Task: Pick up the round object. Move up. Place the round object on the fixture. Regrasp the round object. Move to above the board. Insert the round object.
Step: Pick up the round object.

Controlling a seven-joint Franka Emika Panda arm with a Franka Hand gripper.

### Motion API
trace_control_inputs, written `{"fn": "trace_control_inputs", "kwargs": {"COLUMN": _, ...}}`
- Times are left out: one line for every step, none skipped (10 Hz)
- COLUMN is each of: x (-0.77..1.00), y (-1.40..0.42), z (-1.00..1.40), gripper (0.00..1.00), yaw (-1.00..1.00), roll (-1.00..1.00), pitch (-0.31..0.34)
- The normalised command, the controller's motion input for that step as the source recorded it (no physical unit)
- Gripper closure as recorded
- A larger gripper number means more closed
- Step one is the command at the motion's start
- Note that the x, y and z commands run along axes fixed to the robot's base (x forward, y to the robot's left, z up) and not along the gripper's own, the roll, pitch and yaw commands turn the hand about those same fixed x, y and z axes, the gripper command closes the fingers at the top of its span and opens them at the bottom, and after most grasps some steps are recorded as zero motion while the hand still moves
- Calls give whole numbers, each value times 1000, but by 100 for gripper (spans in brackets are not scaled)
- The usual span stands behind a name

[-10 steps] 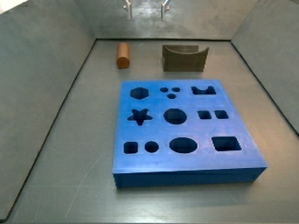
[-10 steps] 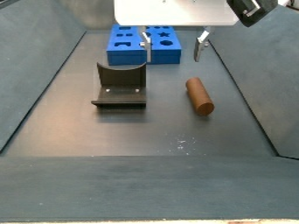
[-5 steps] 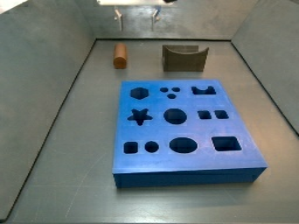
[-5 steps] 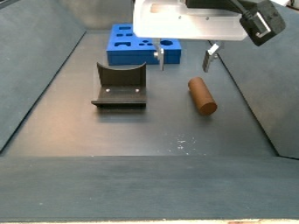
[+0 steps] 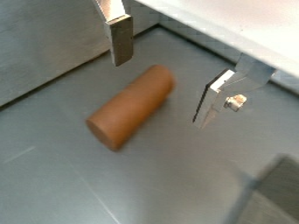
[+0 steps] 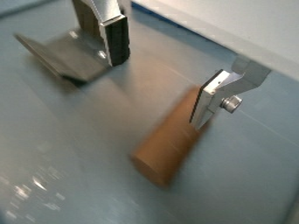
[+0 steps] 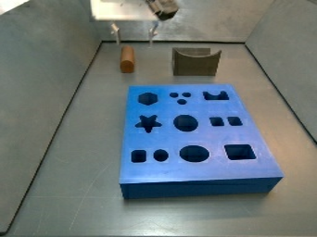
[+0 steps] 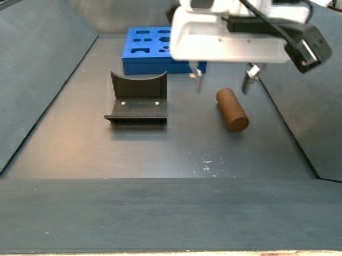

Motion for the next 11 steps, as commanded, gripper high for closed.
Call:
{"fn": "trace_control_inputs", "kwargs": {"x": 0, "y": -6, "z": -23, "gripper": 0, "yaw": 0, "roll": 0, "pitch": 0}}
{"fn": "trace_control_inputs", "kwargs": {"x": -220, "y": 0, "z": -471, "gripper": 0, "yaw": 294, "roll": -3, "pitch": -20}}
{"fn": "trace_control_inputs", "kwargs": {"x": -263, "y": 0, "z": -454, "gripper": 0, "yaw": 663, "roll": -131, "pitch": -69}}
{"fn": "trace_control_inputs", "kwargs": {"x": 0, "y": -46, "z": 0, "gripper": 0, "yaw": 0, "roll": 0, "pitch": 0}}
{"fn": "trace_control_inputs", "kwargs": {"x": 0, "y": 0, "z": -54, "gripper": 0, "yaw": 0, "roll": 0, "pitch": 0}}
{"fn": "trace_control_inputs", "kwargs": {"x": -83, "y": 20, "z": -746, "gripper": 0, "yaw": 0, "roll": -74, "pitch": -100}}
{"fn": "trace_control_inputs", "kwargs": {"x": -29, "y": 117, "z": -737, "gripper": 0, "yaw": 34, "roll": -191, "pitch": 0}}
{"fn": "trace_control_inputs", "kwargs": {"x": 0, "y": 0, "z": 0, "gripper": 100, "yaw": 0, "roll": 0, "pitch": 0}}
{"fn": "trace_control_inputs", "kwargs": {"x": 446, "y": 37, "z": 640, "gripper": 100, "yaw": -120, "roll": 29, "pitch": 63}}
{"fn": "trace_control_inputs", "kwargs": {"x": 437, "y": 80, "z": 363, "gripper": 100, "yaw": -31, "roll": 0, "pitch": 237}}
{"fn": "trace_control_inputs", "kwargs": {"x": 414, "y": 14, "z": 97, "gripper": 100, "yaw": 0, "roll": -57, "pitch": 423}}
